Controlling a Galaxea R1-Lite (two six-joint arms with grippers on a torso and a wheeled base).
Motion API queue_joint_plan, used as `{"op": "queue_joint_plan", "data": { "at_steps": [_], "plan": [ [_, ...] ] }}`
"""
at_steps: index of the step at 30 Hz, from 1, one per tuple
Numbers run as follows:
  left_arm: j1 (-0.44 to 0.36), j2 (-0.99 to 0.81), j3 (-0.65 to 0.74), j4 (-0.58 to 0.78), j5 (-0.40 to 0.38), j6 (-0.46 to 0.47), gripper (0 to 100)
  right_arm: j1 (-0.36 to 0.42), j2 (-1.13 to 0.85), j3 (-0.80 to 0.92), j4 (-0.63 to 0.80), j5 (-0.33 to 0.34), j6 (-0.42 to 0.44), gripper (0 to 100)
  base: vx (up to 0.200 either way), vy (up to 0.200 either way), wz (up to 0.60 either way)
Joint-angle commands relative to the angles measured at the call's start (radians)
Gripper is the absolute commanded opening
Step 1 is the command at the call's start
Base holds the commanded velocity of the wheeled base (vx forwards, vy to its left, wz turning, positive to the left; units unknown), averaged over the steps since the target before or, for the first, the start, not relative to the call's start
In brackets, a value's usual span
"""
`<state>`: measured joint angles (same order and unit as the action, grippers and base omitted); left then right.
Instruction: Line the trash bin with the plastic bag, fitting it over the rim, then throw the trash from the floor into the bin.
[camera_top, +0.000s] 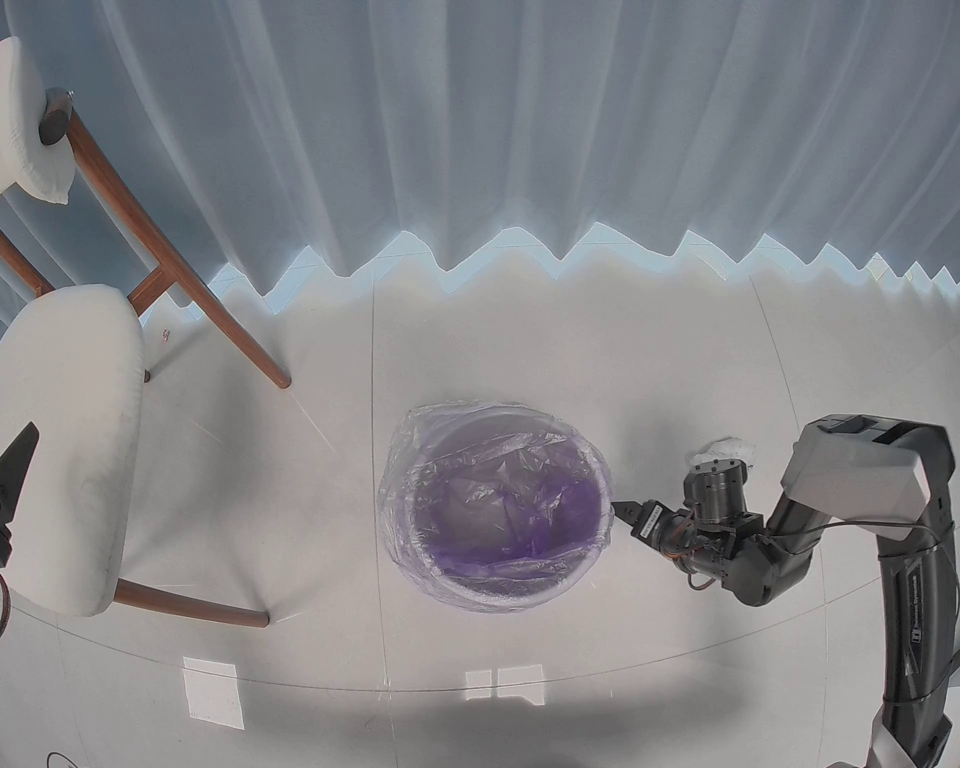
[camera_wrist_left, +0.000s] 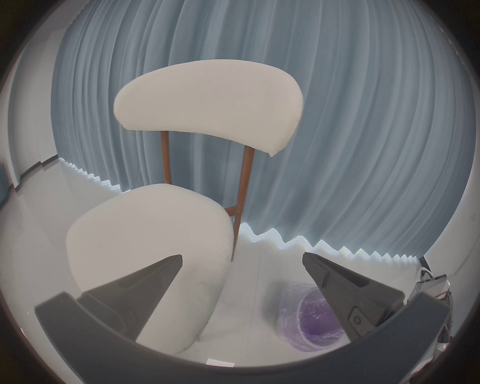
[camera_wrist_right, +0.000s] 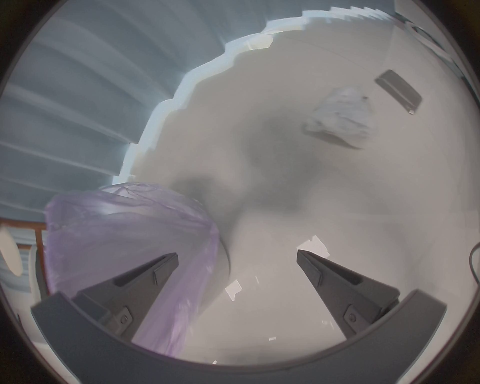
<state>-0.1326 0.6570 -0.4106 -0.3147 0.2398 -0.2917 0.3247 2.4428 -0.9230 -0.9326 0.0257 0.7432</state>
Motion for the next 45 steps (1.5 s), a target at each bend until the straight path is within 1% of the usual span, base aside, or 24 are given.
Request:
{"op": "queue_joint_plan", "data": {
  "at_steps": [1, 2, 5, 8, 9, 12, 14, 15, 16, 17, 23, 24, 26, 27, 28, 30, 32, 33, 34, 36, 37, 38, 40, 45],
  "plan": [
    [-0.199, 0.138, -0.073, 0.006, 0.0, -0.004, 100, -0.033, -0.307, 0.323, -0.038, 0.002, 0.12, 100, 0.0, 0.0, 0.0],
    [-0.275, 0.182, -0.069, 0.006, 0.0, -0.004, 100, -0.036, -0.383, 0.406, -0.092, 0.0, 0.151, 100, 0.0, 0.0, 0.0],
    [-0.392, 0.277, -0.051, 0.006, -0.002, -0.021, 100, -0.039, -0.565, 0.561, -0.23, 0.006, 0.189, 100, 0.0, 0.0, 0.0],
    [-0.503, 0.355, -0.036, 0.005, -0.007, -0.08, 100, -0.039, -0.711, 0.662, -0.282, 0.008, 0.186, 100, 0.0, 0.0, 0.0],
    [-0.567, 0.394, -0.019, 0.006, -0.042, -0.126, 100, -0.039, -0.791, 0.701, -0.281, 0.008, 0.179, 100, 0.0, 0.0, 0.0],
    [-0.671, 0.44, 0.053, 0.005, -0.142, -0.202, 100, -0.042, -0.872, 0.756, -0.278, 0.002, 0.142, 100, 0.0, 0.0, 0.0],
    [-0.668, 0.474, 0.084, 0.003, -0.211, -0.231, 100, -0.058, -0.881, 0.805, -0.288, -0.018, 0.094, 100, 0.0, 0.0, 0.0],
    [-0.665, 0.481, 0.087, 0.003, -0.223, -0.234, 100, -0.061, -0.883, 0.813, -0.29, -0.021, 0.087, 100, 0.0, 0.0, 0.0],
    [-0.661, 0.527, 0.093, -0.001, -0.275, -0.247, 100, -0.078, -0.892, 0.851, -0.298, -0.043, 0.053, 100, 0.0, 0.0, 0.0],
    [-0.653, 0.555, 0.09, -0.006, -0.3, -0.251, 100, -0.084, -0.903, 0.871, -0.307, -0.053, 0.045, 100, 0.0, 0.0, 0.0],
    [-0.618, 0.742, 0.079, -0.123, -0.387, -0.257, 100, -0.09, -0.947, 0.923, -0.339, -0.076, 0.041, 100, 0.0, 0.0, 0.0],
    [-0.601, 0.813, 0.096, -0.167, -0.402, -0.256, 100, -0.09, -0.944, 0.923, -0.339, -0.106, 0.041, 100, 0.0, 0.0, 0.0],
    [-0.595, 0.898, 0.118, -0.228, -0.41, -0.256, 100, -0.088, -0.943, 0.923, -0.339, -0.132, 0.041, 100, 0.0, 0.0, 0.0],
    [-0.595, 0.898, 0.118, -0.228, -0.41, -0.256, 100, -0.088, -0.943, 0.923, -0.339, -0.132, 0.041, 100, 0.0, 0.0, 0.0],
    [-0.567, 1.0, 0.141, -0.325, -0.41, -0.256, 100, -0.088, -0.939, 0.921, -0.339, -0.136, 0.039, 100, 0.0, 0.0, 0.0],
    [-0.532, 1.118, 0.191, -0.477, -0.418, -0.245, 100, -0.09, -0.939, 0.921, -0.339, -0.138, 0.038, 100, 0.0, 0.0, 0.0],
    [-0.516, 1.241, 0.251, -0.662, -0.422, -0.23, 100, -0.088, -0.939, 0.923, -0.339, -0.147, 0.021, 100, 0.0, 0.0, 0.0],
    [-0.515, 1.271, 0.266, -0.712, -0.424, -0.224, 100, -0.088, -0.939, 0.923, -0.339, -0.15, 0.015, 100, 0.0, 0.0, 0.0],
    [-0.507, 1.379, 0.322, -0.87, -0.422, -0.205, 100, -0.087, -0.933, 0.923, -0.341, -0.153, -0.005, 100, 0.0, 0.0, 0.0],
    [-0.478, 1.517, 0.397, -1.113, -0.428, -0.179, 100, -0.087, -0.915, 0.92, -0.345, -0.153, -0.016, 100, 0.0, 0.0, 0.0],
    [-0.478, 1.517, 0.397, -1.113, -0.428, -0.179, 100, -0.087, -0.915, 0.92, -0.345, -0.153, -0.016, 100, 0.0, 0.0, 0.0],
    [-0.458, 1.635, 0.408, -1.256, -0.427, -0.168, 100, -0.087, -0.893, 0.917, -0.365, -0.153, -0.016, 100, 0.0, 0.0, 0.0],
    [-0.421, 1.661, 0.391, -1.224, -0.432, -0.162, 100, -0.088, -0.872, 0.918, -0.391, -0.153, -0.016, 100, 0.0, 0.0, 0.0],
    [-0.363, 1.656, 0.362, -1.236, -0.444, -0.162, 100, -0.088, -0.834, 0.923, -0.428, -0.153, -0.016, 100, 0.0, 0.0, 0.0]
  ]
}}
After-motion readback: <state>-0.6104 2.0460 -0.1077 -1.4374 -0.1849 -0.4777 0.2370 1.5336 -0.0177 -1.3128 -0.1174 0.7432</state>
